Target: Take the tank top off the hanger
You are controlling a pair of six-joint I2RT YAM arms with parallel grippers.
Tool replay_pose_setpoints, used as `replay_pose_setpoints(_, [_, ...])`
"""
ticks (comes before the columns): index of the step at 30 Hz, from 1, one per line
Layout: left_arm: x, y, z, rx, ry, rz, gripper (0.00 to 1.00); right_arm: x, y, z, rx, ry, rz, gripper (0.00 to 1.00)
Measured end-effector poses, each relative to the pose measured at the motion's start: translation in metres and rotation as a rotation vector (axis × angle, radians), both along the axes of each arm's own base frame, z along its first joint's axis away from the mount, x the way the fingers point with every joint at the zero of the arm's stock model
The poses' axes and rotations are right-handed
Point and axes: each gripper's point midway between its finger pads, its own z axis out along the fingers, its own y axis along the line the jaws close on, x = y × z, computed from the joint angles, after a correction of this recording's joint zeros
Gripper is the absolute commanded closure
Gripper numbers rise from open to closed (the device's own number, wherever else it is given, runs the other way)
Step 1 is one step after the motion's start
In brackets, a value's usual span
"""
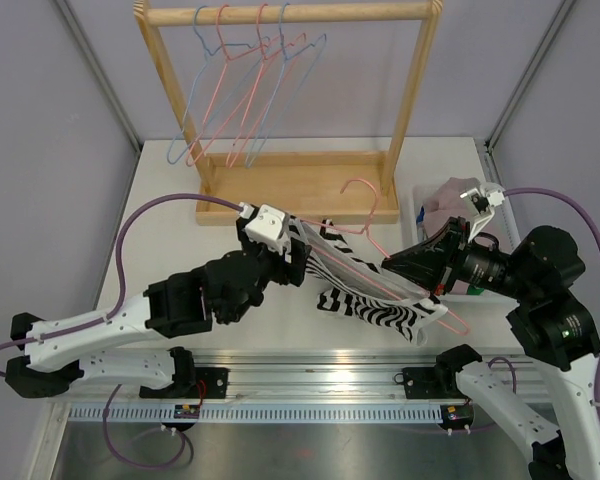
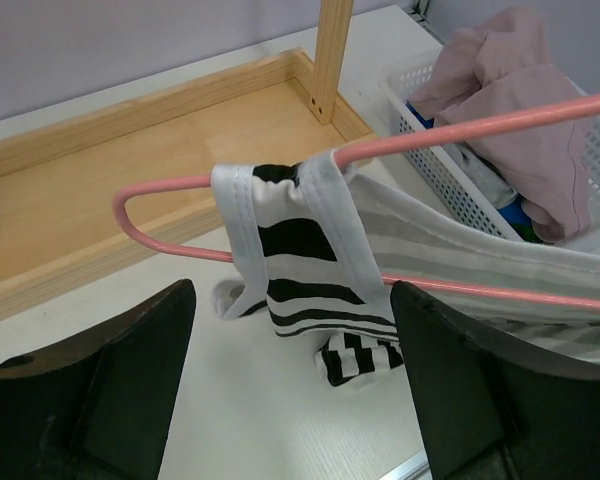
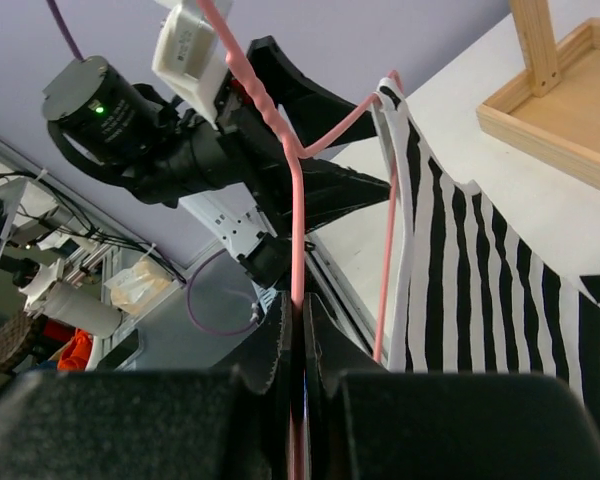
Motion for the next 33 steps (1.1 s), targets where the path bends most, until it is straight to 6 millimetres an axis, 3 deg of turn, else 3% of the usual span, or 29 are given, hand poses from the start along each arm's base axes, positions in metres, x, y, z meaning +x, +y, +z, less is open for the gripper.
replay_pose_setpoints(2, [0.001, -0.003, 0.001, 0.000, -0.002, 0.001, 0.49, -0.005, 0.001, 0.002, 0.009, -0.006, 0.020, 1.00])
replay_pose_setpoints(4, [0.004, -0.005, 0.002, 0.002, -0.001, 0.006, 0.65, -0.010, 0.001, 0.004, 0.015, -0.013, 0.036, 1.00])
replay_pose_setpoints(5, [0.005, -0.006, 0.003, 0.003, -0.002, 0.010, 0.82, -0.011, 0.000, 0.004, 0.016, -0.015, 0.040, 1.00])
replay_pose_setpoints(7, [0.008, -0.005, 0.005, 0.006, -0.005, 0.019, 0.98, -0.013, 0.000, 0.004, 0.016, -0.021, 0.039, 1.00])
replay_pose_setpoints(11, [0.011, 0.001, 0.006, -0.001, -0.002, 0.045, 1.00, -0.010, -0.001, -0.001, -0.008, -0.032, 0.027, 1.00])
replay_pose_setpoints(14, [0.015, 0.018, 0.004, 0.002, 0.008, 0.112, 1.00, -0.006, -0.001, -0.012, -0.039, -0.028, 0.029, 1.00])
replay_pose_setpoints(20, [0.029, 0.097, 0.005, -0.047, 0.038, 0.371, 1.00, -0.003, 0.007, -0.050, -0.103, 0.033, 0.109, 1.00])
replay_pose_setpoints(24, [0.035, 0.143, 0.005, -0.105, 0.065, 0.502, 1.00, -0.012, 0.009, -0.054, -0.093, 0.002, 0.174, 1.00])
replay_pose_setpoints(28, [0.034, 0.150, -0.007, -0.124, 0.115, 0.489, 1.00, -0.025, 0.008, -0.038, -0.053, -0.119, 0.211, 1.00])
replay_pose_setpoints(33, [0.028, 0.131, -0.025, -0.100, 0.189, 0.376, 1.00, -0.038, 0.007, -0.025, -0.011, -0.245, 0.247, 1.00])
